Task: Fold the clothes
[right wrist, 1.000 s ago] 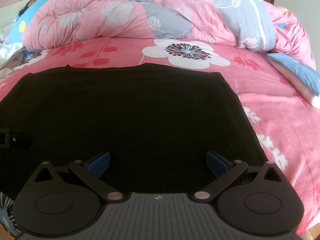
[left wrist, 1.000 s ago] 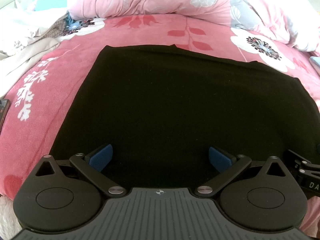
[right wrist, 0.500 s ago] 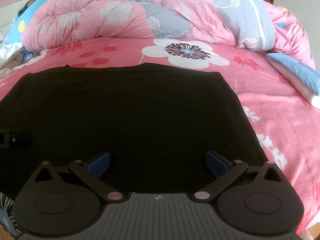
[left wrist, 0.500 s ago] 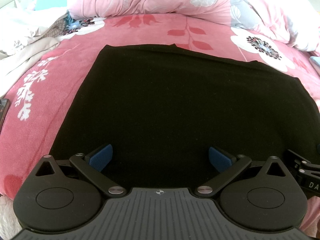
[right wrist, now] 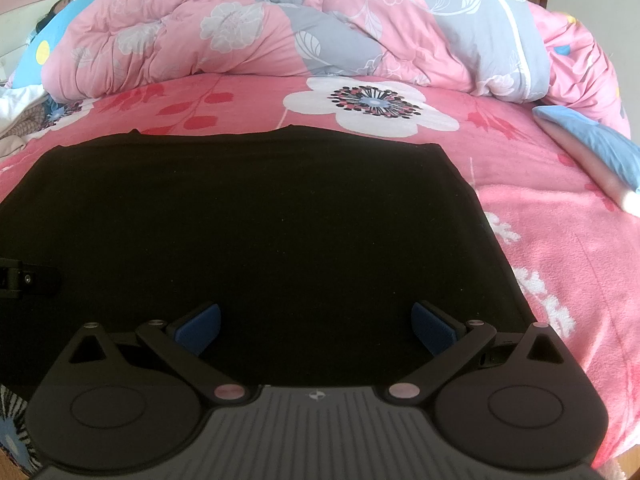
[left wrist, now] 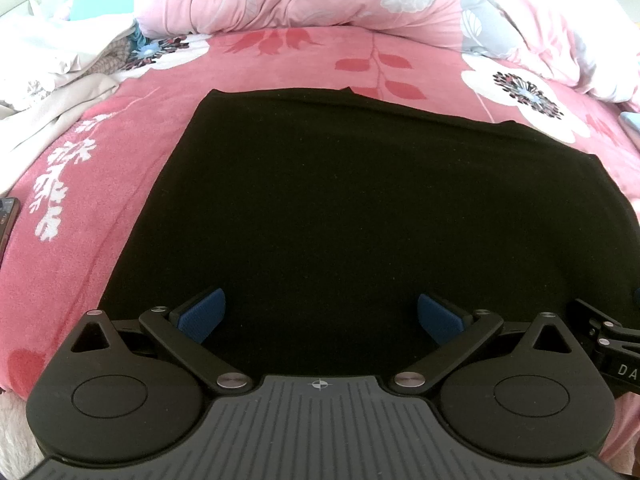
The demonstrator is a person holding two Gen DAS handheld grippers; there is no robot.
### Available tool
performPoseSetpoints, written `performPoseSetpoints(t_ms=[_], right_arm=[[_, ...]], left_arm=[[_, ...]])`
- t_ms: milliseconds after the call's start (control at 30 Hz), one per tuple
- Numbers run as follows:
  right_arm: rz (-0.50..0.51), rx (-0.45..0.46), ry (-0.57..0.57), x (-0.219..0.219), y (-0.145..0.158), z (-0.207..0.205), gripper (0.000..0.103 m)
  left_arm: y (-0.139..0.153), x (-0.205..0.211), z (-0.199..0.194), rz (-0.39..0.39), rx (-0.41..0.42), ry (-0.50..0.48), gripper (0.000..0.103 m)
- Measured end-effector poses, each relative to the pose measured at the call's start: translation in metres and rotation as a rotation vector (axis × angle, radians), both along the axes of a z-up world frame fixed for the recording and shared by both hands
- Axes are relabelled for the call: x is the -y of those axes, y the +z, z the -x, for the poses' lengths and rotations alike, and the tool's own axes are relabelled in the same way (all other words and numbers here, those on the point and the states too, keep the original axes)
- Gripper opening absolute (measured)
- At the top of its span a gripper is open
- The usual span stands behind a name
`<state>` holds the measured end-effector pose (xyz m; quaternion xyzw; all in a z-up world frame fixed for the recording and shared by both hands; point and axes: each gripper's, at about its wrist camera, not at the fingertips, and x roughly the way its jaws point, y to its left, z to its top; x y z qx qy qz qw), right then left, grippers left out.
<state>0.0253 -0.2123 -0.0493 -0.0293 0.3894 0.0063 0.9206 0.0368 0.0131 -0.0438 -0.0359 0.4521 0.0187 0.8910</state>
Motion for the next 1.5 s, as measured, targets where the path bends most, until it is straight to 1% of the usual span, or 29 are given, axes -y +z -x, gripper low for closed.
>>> performPoseSetpoints(t_ms=[333,467,533,600,700,767,900,933,1000,1033,1067,1100,1233,1300,1400,1500], right_arm=[[0.004,0.001,0.002,0.0,0.001,-0.001,0.103],[0.035,-0.009,0.005,-0.005,0.007,-0.002,0.103],[0.051,0.034,0.026,-0.007,0.015,0.0,0.103],[0.046,0.083,0.032,-0.006,0.025,-0.001,0.103],[0.018,0.125,0.023,-0.001,0.035,-0.011,0.103],[0.014,0.146,0.003,0.001,0.037,-0.02,0.103],[-0.014,0.158,-0.015,0.005,0.026,-0.036,0.103],[-0.013,0.152,-0.014,0.004,0.02,-0.041,0.103],[0.002,0.11,-0.008,0.004,0.002,-0.047,0.103],[0.011,0.103,-0.005,0.003,-0.007,-0.048,0.103],[0.018,0.115,-0.002,0.002,-0.01,-0.047,0.103],[0.024,0.129,0.001,0.001,-0.011,-0.045,0.103],[0.009,0.124,0.006,0.004,-0.012,-0.046,0.103],[0.004,0.124,0.01,0.005,-0.012,-0.045,0.103],[0.003,0.128,0.011,0.005,-0.012,-0.044,0.103],[0.0,0.129,0.013,0.006,-0.012,-0.045,0.103]], left_arm=[[0.0,0.0,0.0,-0.002,0.002,-0.003,0.103],[-0.001,0.001,0.001,-0.009,0.003,-0.005,0.103],[-0.001,0.001,0.0,-0.011,0.004,-0.008,0.103],[-0.002,0.001,0.0,-0.014,0.003,-0.01,0.103],[-0.002,0.001,0.001,-0.016,0.006,-0.013,0.103],[-0.002,0.001,0.001,-0.019,0.007,-0.015,0.103],[-0.003,0.002,0.001,-0.027,0.012,-0.02,0.103],[-0.003,0.003,0.002,-0.033,0.017,-0.023,0.103],[-0.002,0.002,0.003,-0.031,0.023,-0.024,0.103],[-0.001,0.002,0.003,-0.026,0.026,-0.024,0.103],[0.0,0.001,0.004,-0.022,0.028,-0.023,0.103],[0.0,0.0,0.004,-0.018,0.031,-0.023,0.103],[0.004,-0.003,0.006,0.002,0.042,-0.02,0.103],[0.01,-0.007,0.006,0.025,0.055,-0.009,0.103],[0.02,-0.009,0.001,0.028,0.101,-0.013,0.103],[0.028,-0.009,-0.013,0.016,0.139,-0.025,0.103]])
